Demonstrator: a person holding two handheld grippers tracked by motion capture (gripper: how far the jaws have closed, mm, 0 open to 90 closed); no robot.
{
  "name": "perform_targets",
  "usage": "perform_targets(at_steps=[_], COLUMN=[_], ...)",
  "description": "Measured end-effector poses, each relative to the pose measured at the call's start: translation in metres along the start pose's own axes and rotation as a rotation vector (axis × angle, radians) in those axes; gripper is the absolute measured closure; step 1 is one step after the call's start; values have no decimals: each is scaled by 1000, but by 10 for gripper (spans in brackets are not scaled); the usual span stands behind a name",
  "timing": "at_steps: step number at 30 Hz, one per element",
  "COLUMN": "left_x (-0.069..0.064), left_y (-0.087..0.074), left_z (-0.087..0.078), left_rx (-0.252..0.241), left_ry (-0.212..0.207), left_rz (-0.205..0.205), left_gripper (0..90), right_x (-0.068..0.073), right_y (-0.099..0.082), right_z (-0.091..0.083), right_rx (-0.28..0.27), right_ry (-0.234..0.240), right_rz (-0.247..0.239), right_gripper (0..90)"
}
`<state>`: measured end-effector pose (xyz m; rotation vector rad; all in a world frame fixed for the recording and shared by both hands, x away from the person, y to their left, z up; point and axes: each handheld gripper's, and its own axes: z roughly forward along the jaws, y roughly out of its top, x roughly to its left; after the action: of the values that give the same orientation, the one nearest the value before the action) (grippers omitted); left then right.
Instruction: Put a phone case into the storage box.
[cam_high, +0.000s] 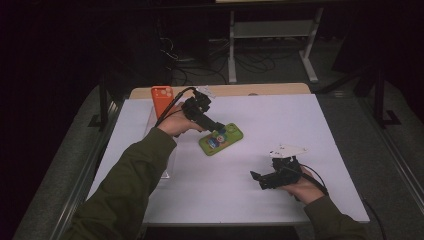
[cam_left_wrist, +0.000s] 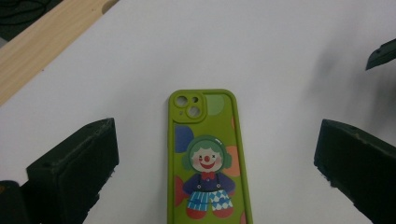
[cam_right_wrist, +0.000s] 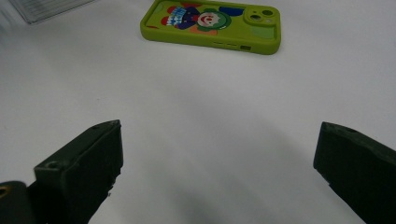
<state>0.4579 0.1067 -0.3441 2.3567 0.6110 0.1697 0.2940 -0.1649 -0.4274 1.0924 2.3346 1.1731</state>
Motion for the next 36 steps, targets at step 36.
perform_targets(at_steps=[36], left_x=[5], left_y=[31], left_z=[101], left_rx=[307], left_ry=[18], left_rz=[21], left_gripper=[0], right_x=[0], right_y=[0], right_z=[-3], right_rx=[-18], right_ry=[10], right_rz=[-1], right_gripper=[10])
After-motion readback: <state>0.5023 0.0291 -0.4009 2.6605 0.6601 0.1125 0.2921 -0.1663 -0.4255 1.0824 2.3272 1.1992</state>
